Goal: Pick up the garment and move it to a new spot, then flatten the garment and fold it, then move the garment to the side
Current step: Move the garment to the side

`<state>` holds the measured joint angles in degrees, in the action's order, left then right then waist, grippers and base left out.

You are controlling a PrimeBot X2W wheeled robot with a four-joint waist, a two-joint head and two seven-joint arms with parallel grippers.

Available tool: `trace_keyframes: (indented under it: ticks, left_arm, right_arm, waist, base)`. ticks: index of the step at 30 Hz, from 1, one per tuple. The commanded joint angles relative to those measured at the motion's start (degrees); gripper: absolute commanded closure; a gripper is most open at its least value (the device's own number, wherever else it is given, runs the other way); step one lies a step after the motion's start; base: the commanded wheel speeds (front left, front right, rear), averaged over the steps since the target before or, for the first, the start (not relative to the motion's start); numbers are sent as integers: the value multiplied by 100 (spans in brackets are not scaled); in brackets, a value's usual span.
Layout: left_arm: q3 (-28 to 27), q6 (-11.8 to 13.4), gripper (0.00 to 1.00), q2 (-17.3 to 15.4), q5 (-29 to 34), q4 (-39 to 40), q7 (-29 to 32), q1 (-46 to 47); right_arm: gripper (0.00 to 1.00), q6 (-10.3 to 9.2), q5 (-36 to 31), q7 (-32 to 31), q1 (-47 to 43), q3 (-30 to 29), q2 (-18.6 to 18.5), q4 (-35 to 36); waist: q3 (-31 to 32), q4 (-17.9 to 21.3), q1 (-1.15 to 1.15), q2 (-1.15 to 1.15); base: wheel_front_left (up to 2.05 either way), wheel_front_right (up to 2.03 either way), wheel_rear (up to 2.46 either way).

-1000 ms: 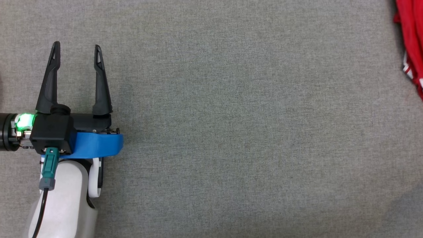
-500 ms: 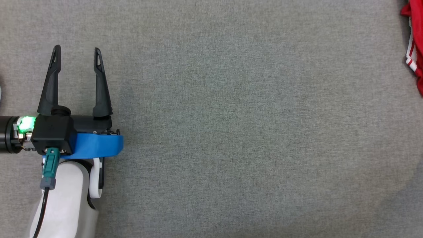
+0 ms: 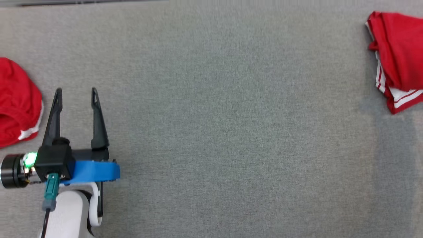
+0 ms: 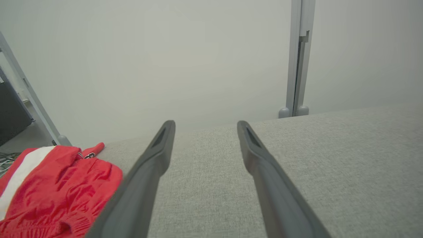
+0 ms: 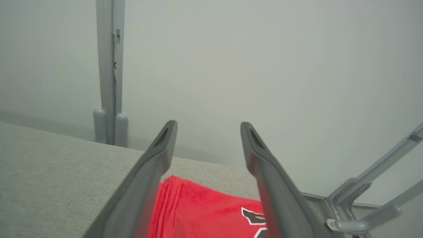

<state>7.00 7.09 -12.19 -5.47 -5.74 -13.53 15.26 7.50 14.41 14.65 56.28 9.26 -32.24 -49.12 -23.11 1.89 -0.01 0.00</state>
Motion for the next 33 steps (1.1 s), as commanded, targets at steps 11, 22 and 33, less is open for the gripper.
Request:
trace_keyframes:
  ticks: [11,22,33]
  left_arm:
    - [-125,90,0,-24,-255,-171,-81,-916]
    - [-41,102,0,27,-389,-281,-72,-1351]
    - [8,117,0,-19,-464,-184,23,-1583]
  right_arm:
    - [0,-2,217,53,-1801,294,943,1363]
    - [0,-1,111,55,-3647,-423,1610,2439]
    - [0,-1,-470,-387,-4955,-1284,2450,3756]
  waist:
    - [1092,-123,1,0]
    - [1664,-249,1,0]
    - [1884,-286,1,0]
  base:
    - [0,0,0]
    - [0,0,0]
    - [0,0,0]
